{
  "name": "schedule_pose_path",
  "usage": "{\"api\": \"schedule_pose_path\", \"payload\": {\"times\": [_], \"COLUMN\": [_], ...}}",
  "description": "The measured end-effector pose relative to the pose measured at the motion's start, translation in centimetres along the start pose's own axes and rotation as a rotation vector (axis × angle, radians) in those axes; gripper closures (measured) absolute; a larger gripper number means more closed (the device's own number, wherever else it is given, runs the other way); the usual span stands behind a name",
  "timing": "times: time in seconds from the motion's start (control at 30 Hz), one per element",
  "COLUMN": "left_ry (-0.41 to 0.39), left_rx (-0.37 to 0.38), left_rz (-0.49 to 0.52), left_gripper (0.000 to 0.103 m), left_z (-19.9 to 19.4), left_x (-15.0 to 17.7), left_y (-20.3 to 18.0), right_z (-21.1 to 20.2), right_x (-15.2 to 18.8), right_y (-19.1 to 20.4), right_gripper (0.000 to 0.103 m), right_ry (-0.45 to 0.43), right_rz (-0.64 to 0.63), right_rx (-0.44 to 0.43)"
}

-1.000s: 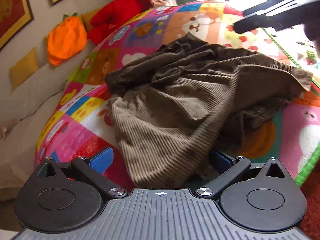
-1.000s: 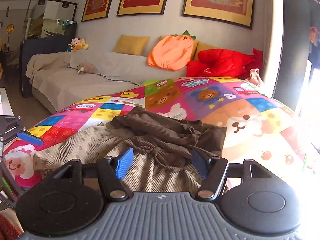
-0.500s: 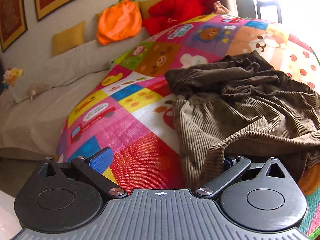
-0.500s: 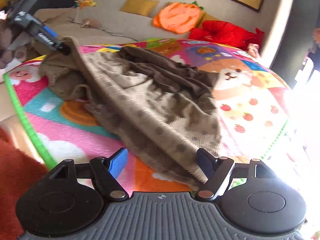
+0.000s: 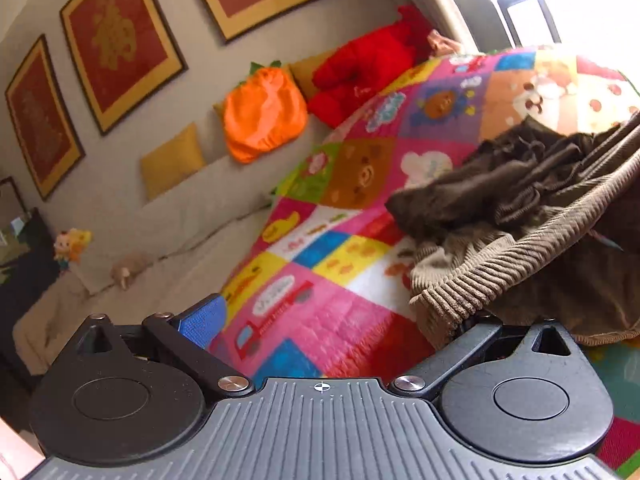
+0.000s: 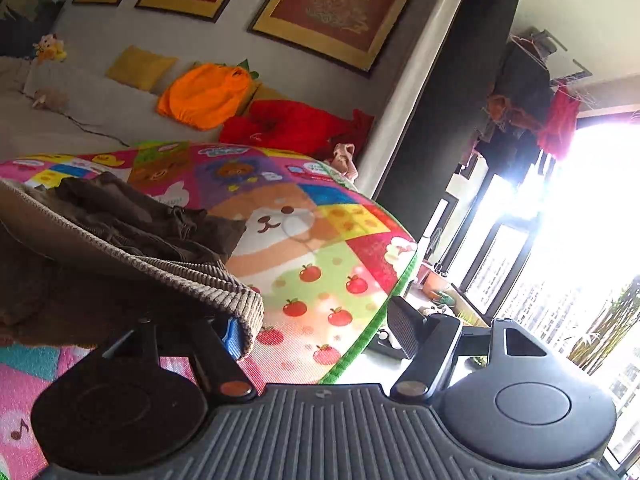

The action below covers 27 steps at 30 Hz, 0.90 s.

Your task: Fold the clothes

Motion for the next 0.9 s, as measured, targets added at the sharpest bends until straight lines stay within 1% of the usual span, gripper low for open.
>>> {"api": "schedule_pose_path", "payload": {"times": [0.03,0.1,0.17,0.23,0.3,0.37,0.43,0.47,0.57,0.67,0.73,0.8,0.87,0.9], "left_ry": [-0.013,0.022,0.094,0.172,0.25,0.314,0.345,0.346,0.313,0.273,0.264,0.285,0.315,0.334], "left_rx": [0.004,0.032,0.067,0.094,0.135,0.214,0.302,0.335,0.436,0.581,0.659,0.734,0.782,0.786], "left_rz": [-0.009,-0.037,-0.04,-0.006,0.023,0.027,-0.002,-0.023,-0.116,-0.269,-0.354,-0.439,-0.495,-0.512], "left_gripper": [0.0,0.0,0.0,0.0,0.0,0.0,0.0,0.0,0.0,0.0,0.0,0.0,0.0,0.0], "left_z": [-0.4,-0.7,-0.5,-0.3,-0.3,-0.9,-1.8,-2.1,-2.7,-2.0,-0.4,1.9,4.6,6.2], "left_x": [-0.5,0.1,1.9,4.5,6.9,8.4,8.8,8.6,6.9,4.0,2.1,0.4,-0.7,-1.2], "left_y": [0.4,0.7,0.5,-0.1,-0.6,-0.7,-0.4,-0.1,0.6,-0.1,-1.5,-3.6,-5.9,-7.1], "right_z": [-0.2,-0.3,-0.3,-0.4,-0.9,-1.9,-3.0,-3.4,-4.4,-4.3,-4.1,-2.1,0.5,1.9], "right_x": [-0.1,0.6,2.2,4.5,6.8,8.3,9.0,9.1,8.8,6.4,4.6,2.8,1.0,0.1], "right_y": [-0.2,0.3,1.5,2.9,4.1,4.7,4.7,4.5,3.5,1.9,0.8,0.8,1.1,1.7], "right_gripper": [0.029,0.028,0.027,0.023,0.023,0.023,0.021,0.021,0.02,0.02,0.018,0.018,0.018,0.019], "right_ry": [-0.003,0.015,0.058,0.12,0.184,0.217,0.23,0.234,0.225,0.136,0.069,0.039,0.022,0.02], "right_rz": [-0.006,-0.032,-0.064,-0.096,-0.105,-0.095,-0.078,-0.074,-0.048,0.083,0.181,0.292,0.407,0.437], "right_rx": [0.0,-0.016,-0.056,-0.107,-0.174,-0.238,-0.303,-0.323,-0.379,-0.43,-0.461,-0.518,-0.583,-0.61]}}
Point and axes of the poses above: each gripper's, at about its wrist camera, not at the fingertips, and z roughly the way its jaws point, y to its left, x to its underside, the point moved 2 cm from there along z, roughly the way its jaws point, and after that the axes turned 14 degrees about -z, right-handed, at the moved point
